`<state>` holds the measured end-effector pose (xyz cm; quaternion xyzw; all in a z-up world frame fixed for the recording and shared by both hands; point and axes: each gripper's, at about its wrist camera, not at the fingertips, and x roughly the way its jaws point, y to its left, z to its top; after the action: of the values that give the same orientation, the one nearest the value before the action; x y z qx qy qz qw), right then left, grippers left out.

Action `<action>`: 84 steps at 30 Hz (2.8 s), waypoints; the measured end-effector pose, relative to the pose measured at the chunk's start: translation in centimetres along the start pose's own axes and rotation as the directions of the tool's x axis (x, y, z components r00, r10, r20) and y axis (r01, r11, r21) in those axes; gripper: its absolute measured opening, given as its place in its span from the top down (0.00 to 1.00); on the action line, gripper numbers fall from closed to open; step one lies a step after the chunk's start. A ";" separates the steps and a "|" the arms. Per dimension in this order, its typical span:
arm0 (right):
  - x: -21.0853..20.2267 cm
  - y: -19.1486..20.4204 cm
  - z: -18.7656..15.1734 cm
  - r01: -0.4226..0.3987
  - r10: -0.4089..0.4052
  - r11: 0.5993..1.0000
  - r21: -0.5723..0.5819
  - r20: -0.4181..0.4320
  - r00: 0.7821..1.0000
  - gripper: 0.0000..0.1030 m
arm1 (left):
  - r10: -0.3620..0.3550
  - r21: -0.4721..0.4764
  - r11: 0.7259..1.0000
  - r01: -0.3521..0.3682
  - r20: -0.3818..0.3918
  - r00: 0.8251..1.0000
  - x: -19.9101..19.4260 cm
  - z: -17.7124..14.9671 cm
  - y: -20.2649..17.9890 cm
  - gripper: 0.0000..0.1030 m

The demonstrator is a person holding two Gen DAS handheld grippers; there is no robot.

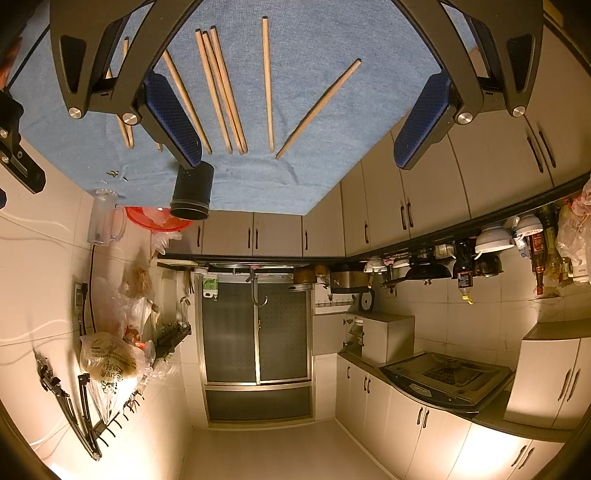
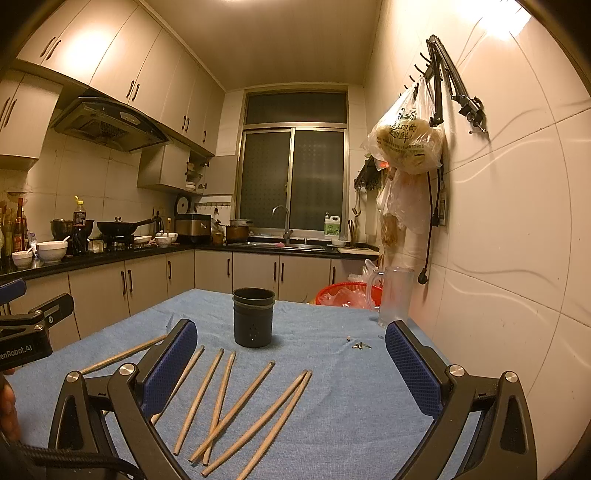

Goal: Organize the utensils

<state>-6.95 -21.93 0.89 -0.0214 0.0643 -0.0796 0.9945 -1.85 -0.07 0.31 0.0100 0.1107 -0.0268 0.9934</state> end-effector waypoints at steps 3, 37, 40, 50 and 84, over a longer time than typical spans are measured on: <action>0.0 0.0 0.0 -0.001 0.001 1.000 -0.001 -0.001 1.000 0.00 | 0.001 -0.001 1.000 -0.001 0.001 1.000 0.0 0.0 0.0 0.00; 17.1 -7.8 -0.5 -0.061 0.303 0.931 0.361 -0.666 0.682 0.34 | -0.113 -0.012 0.991 0.130 -0.575 0.810 13.1 0.8 3.9 0.00; 19.0 -7.6 -1.7 -0.057 0.336 0.921 0.387 -0.707 0.622 0.54 | -0.117 -0.019 0.991 0.132 -0.597 0.794 14.6 1.1 4.1 0.00; 21.9 -7.5 -3.6 -0.001 0.363 0.901 0.434 -0.752 0.550 0.63 | -0.119 0.011 0.986 0.169 -0.663 0.739 20.1 2.3 3.9 0.11; 28.8 -7.2 -5.0 0.023 0.256 0.957 0.288 -0.883 0.392 0.68 | -0.141 -0.033 0.976 0.217 -0.855 0.499 34.9 -0.9 -0.9 0.89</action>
<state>19.46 -33.82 -7.27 0.1573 0.5880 -0.0150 0.7933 31.92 -2.71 -8.33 0.0492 0.5821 -0.1254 0.8019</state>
